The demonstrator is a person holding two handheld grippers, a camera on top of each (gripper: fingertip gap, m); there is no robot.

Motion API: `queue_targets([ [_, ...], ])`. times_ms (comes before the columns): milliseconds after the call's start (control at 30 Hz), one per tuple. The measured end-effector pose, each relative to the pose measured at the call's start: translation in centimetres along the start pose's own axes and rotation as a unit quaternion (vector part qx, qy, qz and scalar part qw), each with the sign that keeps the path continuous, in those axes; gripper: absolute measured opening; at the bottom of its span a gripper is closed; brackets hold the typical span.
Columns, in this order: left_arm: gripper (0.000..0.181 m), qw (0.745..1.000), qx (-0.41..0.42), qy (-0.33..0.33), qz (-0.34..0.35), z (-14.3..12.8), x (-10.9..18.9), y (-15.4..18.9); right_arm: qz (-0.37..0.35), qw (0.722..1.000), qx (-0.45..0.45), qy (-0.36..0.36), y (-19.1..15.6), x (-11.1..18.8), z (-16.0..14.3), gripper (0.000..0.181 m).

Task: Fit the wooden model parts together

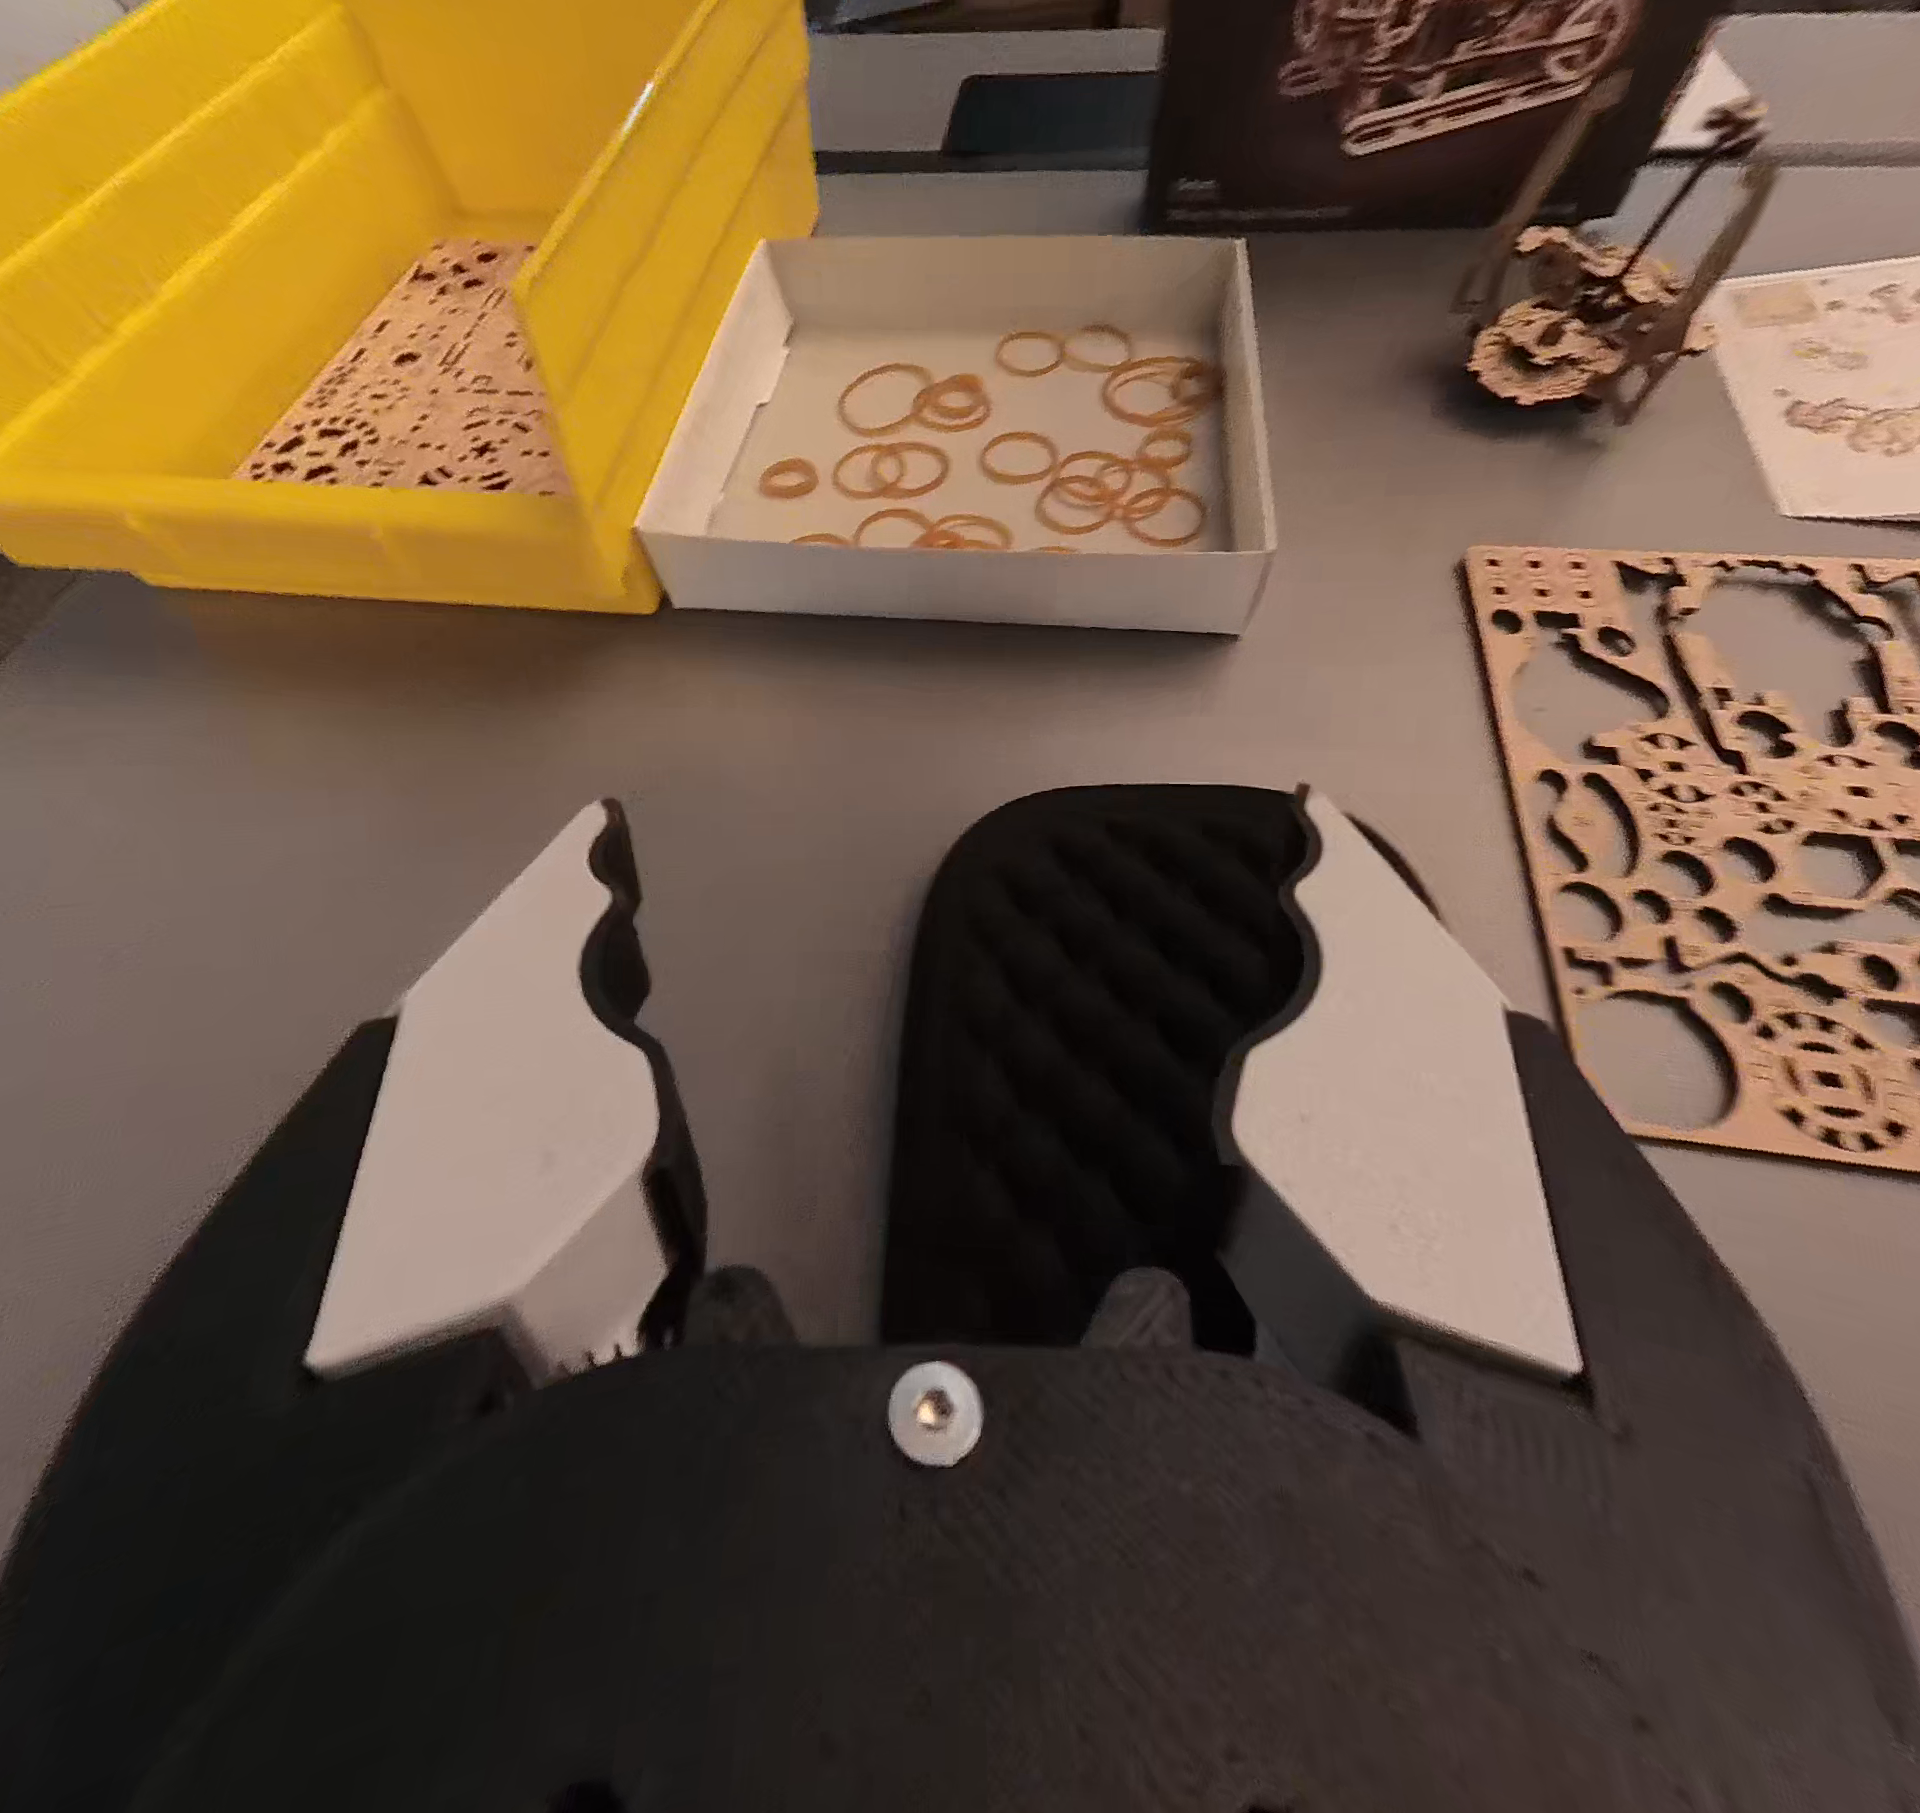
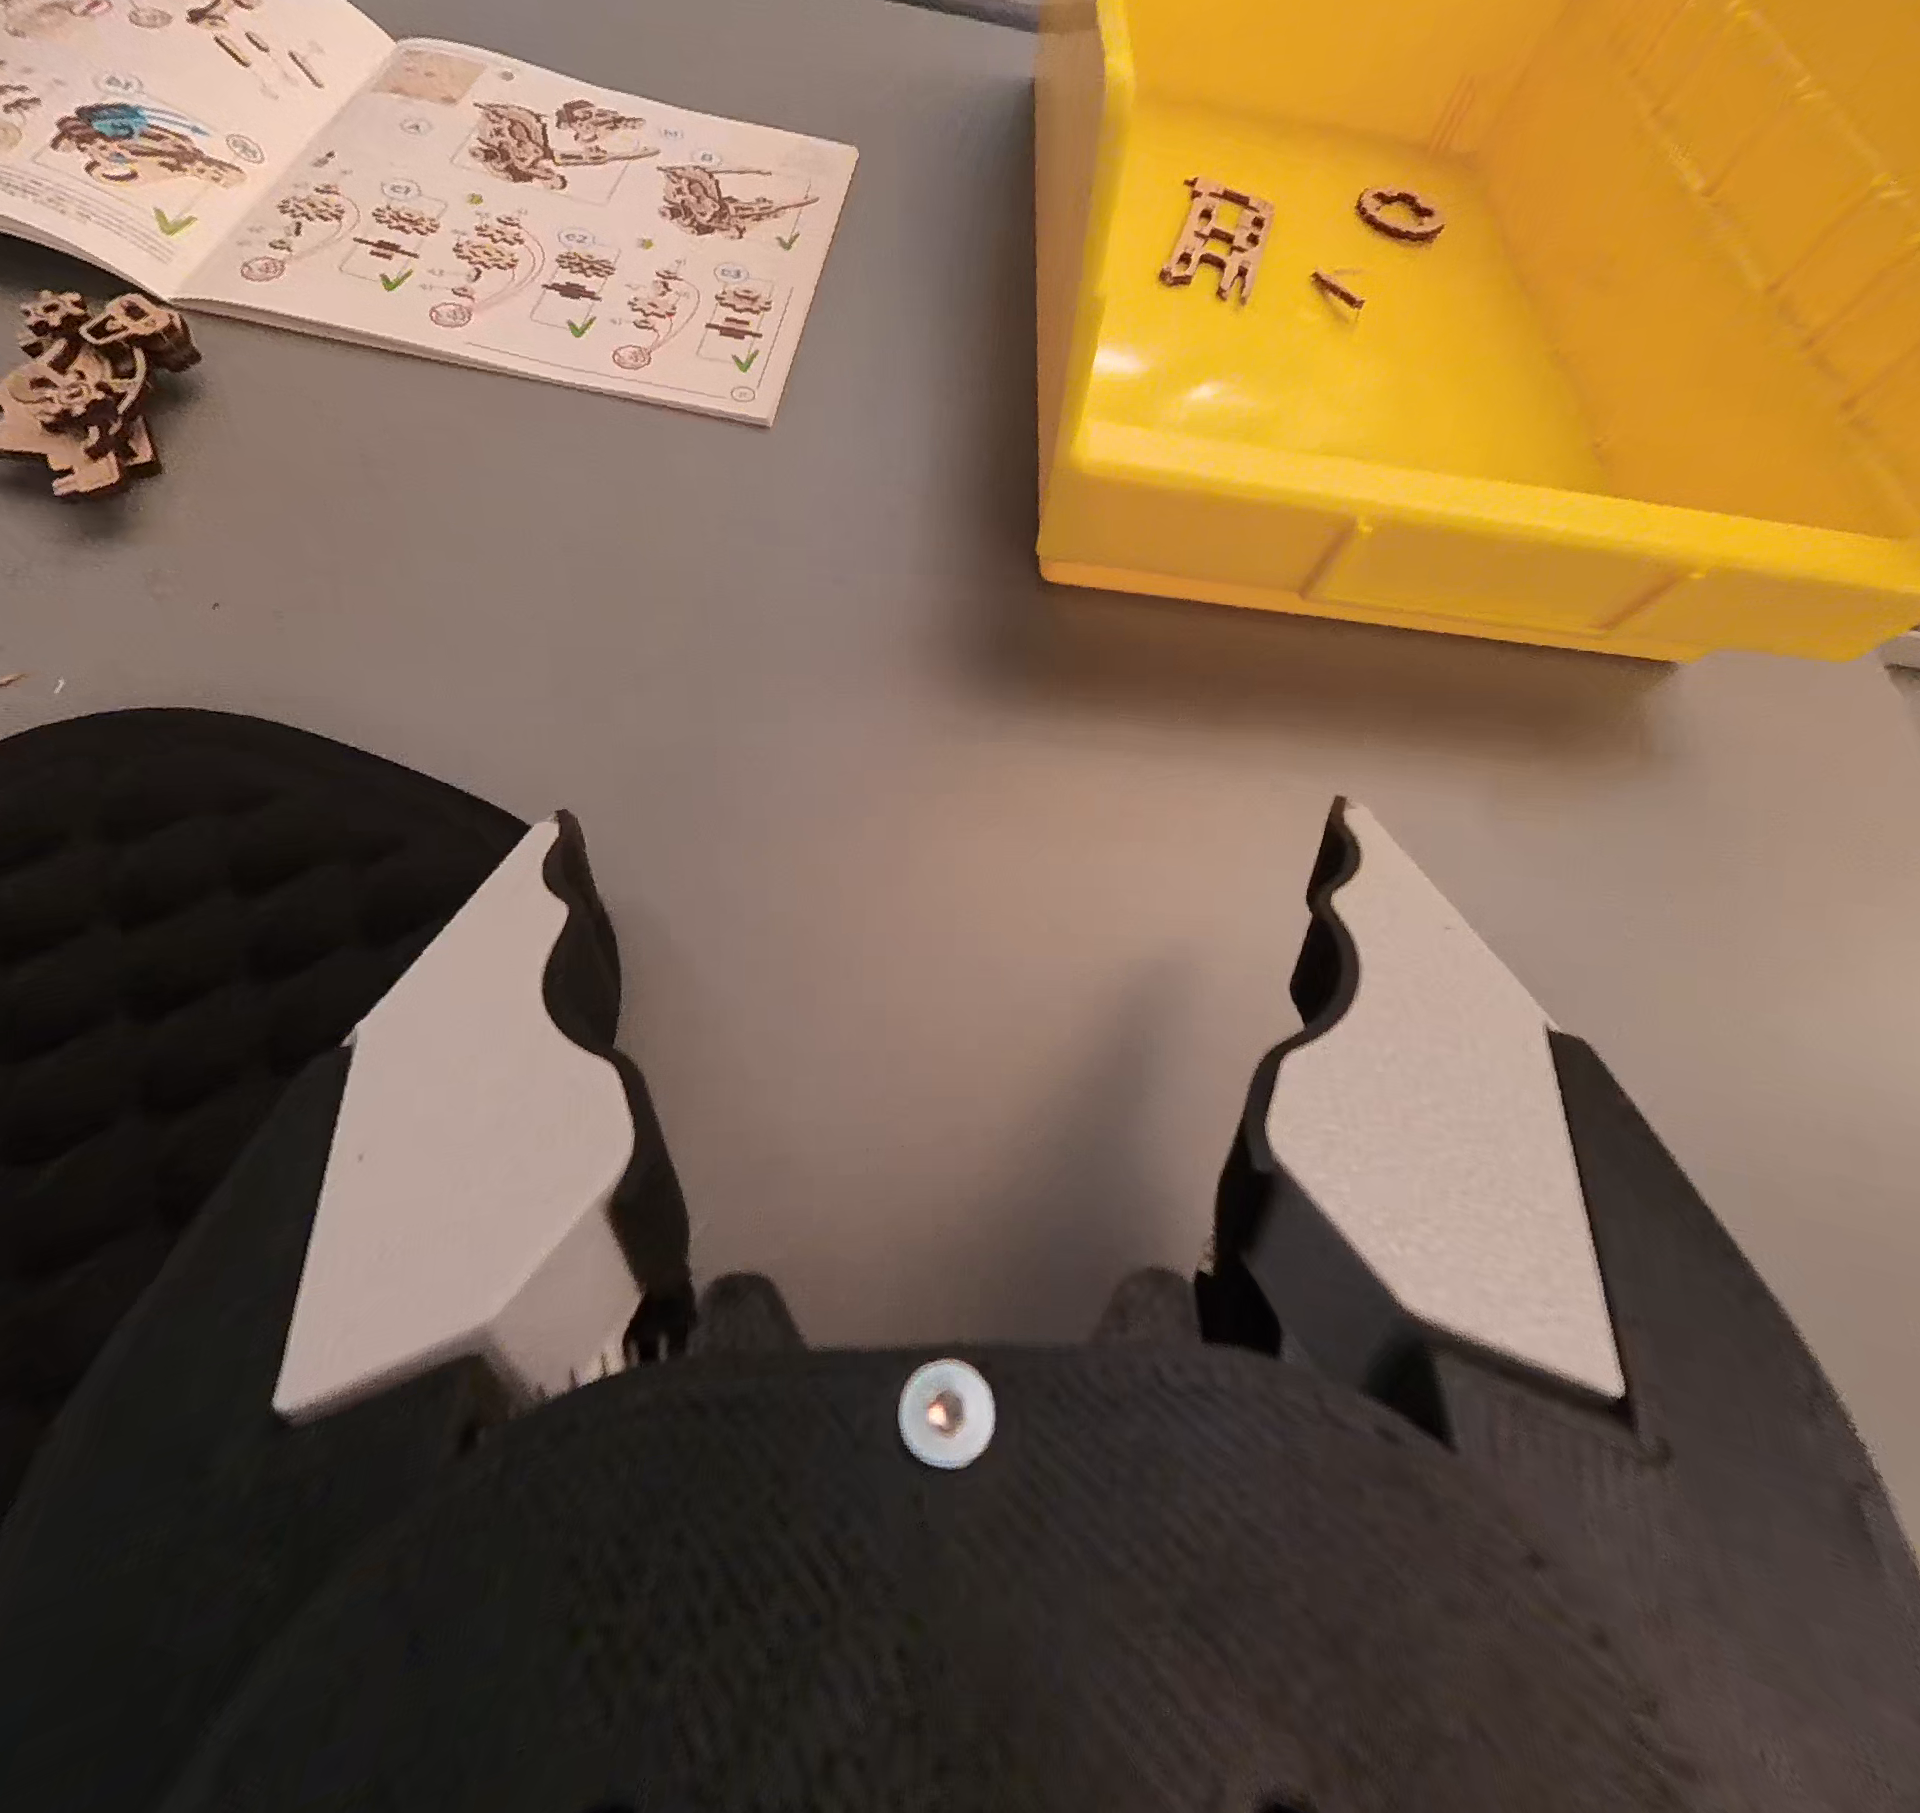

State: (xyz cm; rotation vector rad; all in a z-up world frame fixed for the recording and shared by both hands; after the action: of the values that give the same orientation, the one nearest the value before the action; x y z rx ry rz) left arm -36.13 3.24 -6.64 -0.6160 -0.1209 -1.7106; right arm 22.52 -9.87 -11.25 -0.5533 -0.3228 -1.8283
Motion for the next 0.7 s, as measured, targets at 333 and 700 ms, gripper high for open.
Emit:
queue_targets([
  [333,0.122,0.999,0.024,-0.021,-0.026,0.3,-1.6,-0.7,0.002,0.999,-0.01,-0.051,-0.2,-1.7,-0.3,0.135],
  [700,0.128,0.982,-0.073,0.003,-0.173,6.3,-2.2,13.3,0.004,0.998,-0.01,-0.069,-0.3,-2.8,-0.1,0.138],
])
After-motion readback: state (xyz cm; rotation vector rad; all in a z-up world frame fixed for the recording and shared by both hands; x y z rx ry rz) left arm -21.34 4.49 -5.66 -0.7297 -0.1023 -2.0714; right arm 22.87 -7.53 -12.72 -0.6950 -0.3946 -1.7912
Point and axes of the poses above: each gripper's, where its closed fingertips meet, x back along the fingers, z out of its top, y = z × x across the jaws, the point moved 5 cm from there along x, back along the fingers, and after that the axes turned 12 degrees about -x, right-handed, at the moved point
